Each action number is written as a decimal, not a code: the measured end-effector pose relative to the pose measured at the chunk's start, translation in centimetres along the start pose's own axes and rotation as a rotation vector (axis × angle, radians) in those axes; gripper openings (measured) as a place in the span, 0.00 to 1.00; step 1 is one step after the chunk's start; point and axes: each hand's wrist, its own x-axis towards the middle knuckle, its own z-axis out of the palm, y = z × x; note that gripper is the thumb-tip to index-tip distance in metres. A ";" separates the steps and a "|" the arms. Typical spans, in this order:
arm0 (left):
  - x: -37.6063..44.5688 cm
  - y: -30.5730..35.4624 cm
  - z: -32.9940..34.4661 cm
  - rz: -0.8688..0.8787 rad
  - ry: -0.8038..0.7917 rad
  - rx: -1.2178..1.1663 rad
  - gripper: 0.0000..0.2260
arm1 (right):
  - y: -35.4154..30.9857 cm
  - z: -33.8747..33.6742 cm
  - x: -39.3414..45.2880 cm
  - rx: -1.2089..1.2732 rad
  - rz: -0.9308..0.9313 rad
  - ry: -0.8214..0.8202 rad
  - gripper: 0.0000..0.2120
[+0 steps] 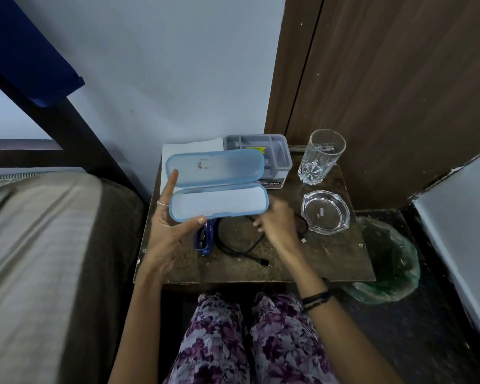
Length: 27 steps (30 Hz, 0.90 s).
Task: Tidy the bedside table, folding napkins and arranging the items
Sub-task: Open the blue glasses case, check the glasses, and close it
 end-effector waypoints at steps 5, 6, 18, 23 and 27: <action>1.4 -0.1 -1.9 0.025 0.058 0.039 0.40 | -0.6 5.6 -1.3 -0.225 -0.092 -0.088 0.11; 1.7 -0.3 -2.3 0.015 0.070 0.032 0.39 | -0.7 6.2 -1.5 -0.250 -0.098 -0.079 0.13; 2.8 -1.3 -4.4 -0.089 0.091 -0.095 0.36 | -0.4 6.7 -1.9 -0.050 0.129 -0.279 0.12; 3.6 -2.0 -4.3 -0.134 0.100 -0.182 0.36 | 0.0 2.6 -2.5 -0.049 0.083 -0.379 0.07; 3.6 -2.5 -3.9 -0.146 0.124 -0.174 0.36 | -0.5 0.0 -2.2 -0.107 -0.007 -0.375 0.02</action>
